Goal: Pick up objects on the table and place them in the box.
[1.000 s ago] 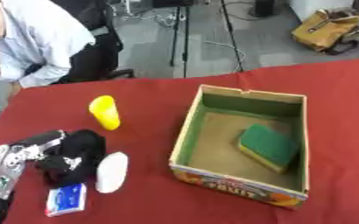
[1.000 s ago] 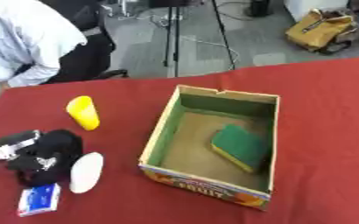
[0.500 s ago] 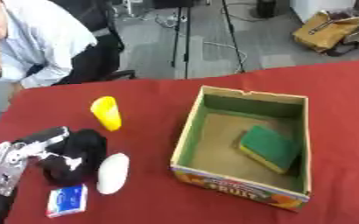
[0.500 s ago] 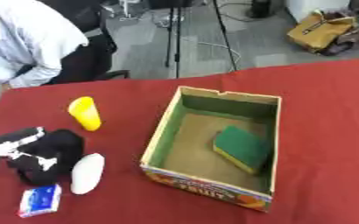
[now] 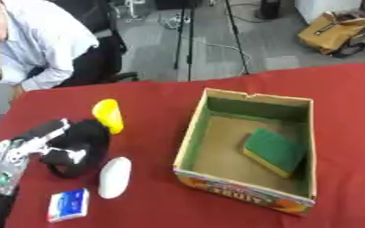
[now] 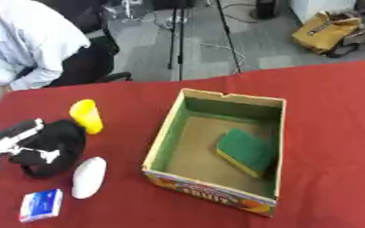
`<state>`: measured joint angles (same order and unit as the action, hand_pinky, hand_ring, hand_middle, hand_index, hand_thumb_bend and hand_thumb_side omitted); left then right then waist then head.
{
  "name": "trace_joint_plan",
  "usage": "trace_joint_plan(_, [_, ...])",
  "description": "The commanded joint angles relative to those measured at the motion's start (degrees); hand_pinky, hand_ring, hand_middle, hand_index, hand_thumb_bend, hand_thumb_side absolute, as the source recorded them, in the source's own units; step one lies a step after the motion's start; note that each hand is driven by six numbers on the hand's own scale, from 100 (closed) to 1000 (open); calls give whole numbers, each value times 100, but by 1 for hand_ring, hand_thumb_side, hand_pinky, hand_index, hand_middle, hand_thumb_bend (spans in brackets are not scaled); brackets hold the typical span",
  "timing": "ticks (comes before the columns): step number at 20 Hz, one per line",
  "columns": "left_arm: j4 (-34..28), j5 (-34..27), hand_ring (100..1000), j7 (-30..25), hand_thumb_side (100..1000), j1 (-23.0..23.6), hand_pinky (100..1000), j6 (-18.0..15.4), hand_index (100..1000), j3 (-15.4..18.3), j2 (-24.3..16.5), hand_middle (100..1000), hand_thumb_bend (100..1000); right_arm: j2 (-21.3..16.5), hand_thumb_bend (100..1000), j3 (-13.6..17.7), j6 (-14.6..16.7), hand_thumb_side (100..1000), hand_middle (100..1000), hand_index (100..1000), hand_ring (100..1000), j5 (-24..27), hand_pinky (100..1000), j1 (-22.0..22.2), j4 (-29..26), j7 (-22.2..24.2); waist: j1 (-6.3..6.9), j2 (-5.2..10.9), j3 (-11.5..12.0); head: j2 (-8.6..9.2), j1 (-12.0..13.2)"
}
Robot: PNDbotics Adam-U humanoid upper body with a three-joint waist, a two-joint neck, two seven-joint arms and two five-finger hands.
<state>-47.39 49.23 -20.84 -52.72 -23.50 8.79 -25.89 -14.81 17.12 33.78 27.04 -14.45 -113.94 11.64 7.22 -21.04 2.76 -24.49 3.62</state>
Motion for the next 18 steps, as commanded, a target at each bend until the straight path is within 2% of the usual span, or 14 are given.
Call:
trace_joint_plan(1, [-68, -26, 232, -15, 247, -149, 100, -18, 391, -4, -188, 200, 100, -74, 100, -12, -16, 1000, 639, 649, 836, 2, 883, -38, -66, -11, -11, 157, 4, 23, 23])
trace_joint_plan(10, [-113, 85, 232, -200, 247, -383, 100, -166, 402, -44, -393, 207, 100, -104, 100, -18, -49, 1000, 638, 648, 835, 19, 883, -30, -66, -45, 26, 197, 22, -32, 8])
trace_joint_plan(18, [-168, 206, 233, -256, 246, -740, 100, -425, 410, -174, -595, 214, 100, -145, 100, -21, -60, 1000, 638, 646, 834, 54, 882, -25, -66, -77, 50, 249, 22, -85, -29])
